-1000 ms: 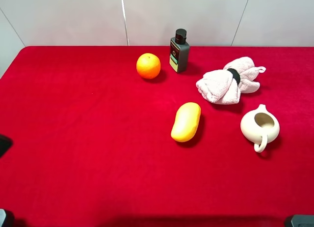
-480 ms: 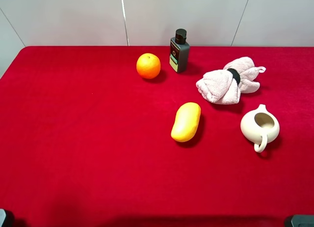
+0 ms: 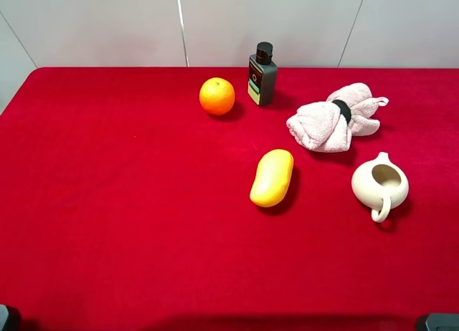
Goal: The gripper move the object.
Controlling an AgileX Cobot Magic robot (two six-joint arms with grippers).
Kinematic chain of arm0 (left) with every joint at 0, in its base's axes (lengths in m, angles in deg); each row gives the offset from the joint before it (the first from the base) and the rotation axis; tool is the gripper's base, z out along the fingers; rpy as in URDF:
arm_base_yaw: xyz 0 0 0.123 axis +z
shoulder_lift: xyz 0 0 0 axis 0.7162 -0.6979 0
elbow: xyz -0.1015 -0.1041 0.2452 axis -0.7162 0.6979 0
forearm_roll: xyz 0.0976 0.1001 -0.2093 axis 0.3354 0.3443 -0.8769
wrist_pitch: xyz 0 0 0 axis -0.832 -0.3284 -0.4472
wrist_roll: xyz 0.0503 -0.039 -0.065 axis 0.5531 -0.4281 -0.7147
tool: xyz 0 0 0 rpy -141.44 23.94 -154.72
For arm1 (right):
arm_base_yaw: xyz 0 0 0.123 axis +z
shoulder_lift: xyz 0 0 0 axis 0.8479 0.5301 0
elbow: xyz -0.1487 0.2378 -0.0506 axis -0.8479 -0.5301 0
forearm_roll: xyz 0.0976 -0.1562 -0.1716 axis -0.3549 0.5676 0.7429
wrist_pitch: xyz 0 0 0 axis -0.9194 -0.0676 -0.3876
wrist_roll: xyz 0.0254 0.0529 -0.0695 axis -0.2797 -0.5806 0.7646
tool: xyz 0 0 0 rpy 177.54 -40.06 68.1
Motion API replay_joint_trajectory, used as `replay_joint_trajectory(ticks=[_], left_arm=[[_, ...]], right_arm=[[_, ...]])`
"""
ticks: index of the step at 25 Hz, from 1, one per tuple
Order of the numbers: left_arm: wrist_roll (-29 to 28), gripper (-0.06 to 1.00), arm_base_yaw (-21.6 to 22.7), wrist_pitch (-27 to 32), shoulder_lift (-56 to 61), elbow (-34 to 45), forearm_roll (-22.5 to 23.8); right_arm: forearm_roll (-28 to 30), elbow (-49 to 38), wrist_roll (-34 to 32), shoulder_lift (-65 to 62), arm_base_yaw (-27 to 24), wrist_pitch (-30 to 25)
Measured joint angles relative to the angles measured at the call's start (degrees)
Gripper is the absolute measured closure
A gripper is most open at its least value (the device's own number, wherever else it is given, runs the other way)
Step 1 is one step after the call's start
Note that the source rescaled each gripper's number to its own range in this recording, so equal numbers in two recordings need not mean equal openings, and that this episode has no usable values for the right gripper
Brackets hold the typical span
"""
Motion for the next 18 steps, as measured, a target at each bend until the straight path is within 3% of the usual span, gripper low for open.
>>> replay_joint_trajectory(ticks=[6, 11, 18], left_arm=[[0.1, -0.06, 7.1, 0.0, 7.3, 3.6, -0.1], [1.3, -0.06, 10.2, -1.4, 10.2, 5.3, -1.3], [3.0, -0.06, 11.3, -1.8, 15.8, 5.3, -1.4]], right_arm=[[0.0, 0.0, 0.0, 0.0, 0.0, 0.0], [0.0, 0.0, 0.0, 0.0, 0.0, 0.0], [0.0, 0.0, 0.0, 0.0, 0.0, 0.0]])
